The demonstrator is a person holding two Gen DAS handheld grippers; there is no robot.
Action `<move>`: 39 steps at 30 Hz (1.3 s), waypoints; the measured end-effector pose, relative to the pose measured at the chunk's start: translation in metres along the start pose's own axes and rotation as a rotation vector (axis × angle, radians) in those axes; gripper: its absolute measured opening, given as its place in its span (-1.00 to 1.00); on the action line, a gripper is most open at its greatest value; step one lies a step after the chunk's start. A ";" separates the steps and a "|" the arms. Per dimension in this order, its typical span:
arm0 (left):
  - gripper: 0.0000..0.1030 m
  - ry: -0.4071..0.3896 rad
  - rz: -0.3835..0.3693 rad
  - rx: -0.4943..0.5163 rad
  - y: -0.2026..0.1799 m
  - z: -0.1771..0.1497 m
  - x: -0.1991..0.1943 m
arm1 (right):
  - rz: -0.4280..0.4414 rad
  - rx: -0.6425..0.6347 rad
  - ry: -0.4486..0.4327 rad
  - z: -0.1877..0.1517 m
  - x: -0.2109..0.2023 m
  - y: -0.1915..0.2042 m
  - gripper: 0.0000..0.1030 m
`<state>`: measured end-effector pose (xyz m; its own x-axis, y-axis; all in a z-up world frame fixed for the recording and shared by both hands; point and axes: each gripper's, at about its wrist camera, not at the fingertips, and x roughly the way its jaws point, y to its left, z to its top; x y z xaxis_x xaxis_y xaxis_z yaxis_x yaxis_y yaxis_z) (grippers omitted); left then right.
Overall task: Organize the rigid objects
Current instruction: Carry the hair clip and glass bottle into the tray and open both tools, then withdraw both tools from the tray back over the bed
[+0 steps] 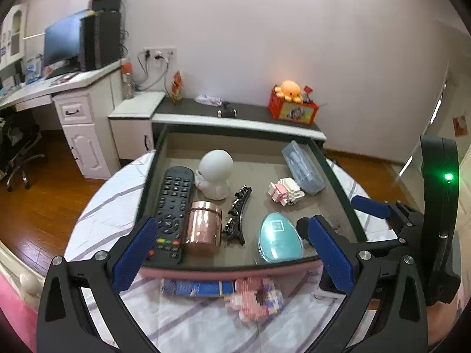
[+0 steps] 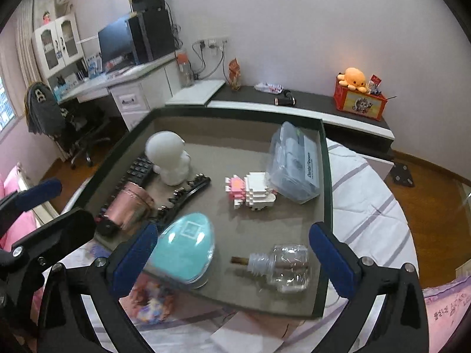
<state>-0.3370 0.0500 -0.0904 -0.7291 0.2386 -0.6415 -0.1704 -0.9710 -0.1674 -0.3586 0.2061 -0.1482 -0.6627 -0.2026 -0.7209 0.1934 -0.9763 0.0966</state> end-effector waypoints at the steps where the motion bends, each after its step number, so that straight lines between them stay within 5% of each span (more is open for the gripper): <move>1: 1.00 -0.014 -0.002 -0.009 0.001 -0.002 -0.008 | -0.006 0.004 -0.016 -0.002 -0.008 0.001 1.00; 15: 1.00 -0.163 0.073 -0.013 0.009 -0.048 -0.111 | -0.027 0.070 -0.192 -0.053 -0.127 0.023 1.00; 27: 1.00 -0.148 0.121 -0.003 0.004 -0.092 -0.148 | -0.061 0.121 -0.242 -0.116 -0.192 0.027 1.00; 39: 1.00 -0.108 0.137 0.001 0.002 -0.116 -0.162 | -0.087 0.128 -0.211 -0.150 -0.201 0.025 1.00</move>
<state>-0.1423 0.0107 -0.0736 -0.8124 0.1012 -0.5743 -0.0649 -0.9944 -0.0833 -0.1118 0.2335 -0.1038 -0.8118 -0.1155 -0.5724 0.0449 -0.9897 0.1361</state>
